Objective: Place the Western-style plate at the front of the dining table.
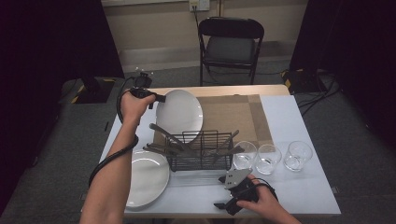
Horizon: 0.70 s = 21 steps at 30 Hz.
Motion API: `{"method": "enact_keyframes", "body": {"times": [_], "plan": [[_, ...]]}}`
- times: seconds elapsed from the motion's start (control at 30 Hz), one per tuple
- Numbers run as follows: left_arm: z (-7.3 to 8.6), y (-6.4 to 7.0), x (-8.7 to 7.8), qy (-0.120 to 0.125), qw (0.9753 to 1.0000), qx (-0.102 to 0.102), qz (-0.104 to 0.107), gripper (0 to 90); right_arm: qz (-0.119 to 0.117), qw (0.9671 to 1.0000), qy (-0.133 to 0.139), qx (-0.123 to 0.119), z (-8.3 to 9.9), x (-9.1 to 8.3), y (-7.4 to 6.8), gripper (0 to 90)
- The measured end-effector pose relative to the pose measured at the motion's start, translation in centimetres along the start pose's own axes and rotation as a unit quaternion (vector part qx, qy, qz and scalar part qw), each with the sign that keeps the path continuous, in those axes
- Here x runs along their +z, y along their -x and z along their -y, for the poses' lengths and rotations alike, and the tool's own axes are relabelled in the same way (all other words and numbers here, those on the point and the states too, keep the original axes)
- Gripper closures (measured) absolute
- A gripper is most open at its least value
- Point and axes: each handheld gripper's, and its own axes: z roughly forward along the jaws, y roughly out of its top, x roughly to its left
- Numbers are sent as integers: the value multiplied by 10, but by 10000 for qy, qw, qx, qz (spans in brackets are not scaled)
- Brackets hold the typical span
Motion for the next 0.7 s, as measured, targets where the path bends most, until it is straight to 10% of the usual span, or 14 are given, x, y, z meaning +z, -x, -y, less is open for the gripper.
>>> {"method": "enact_keyframes", "body": {"times": [0.7], "plan": [[4,3,27,-85,9997,-91,186,873,0,10000,-7,-12,0,0,0,132]]}}
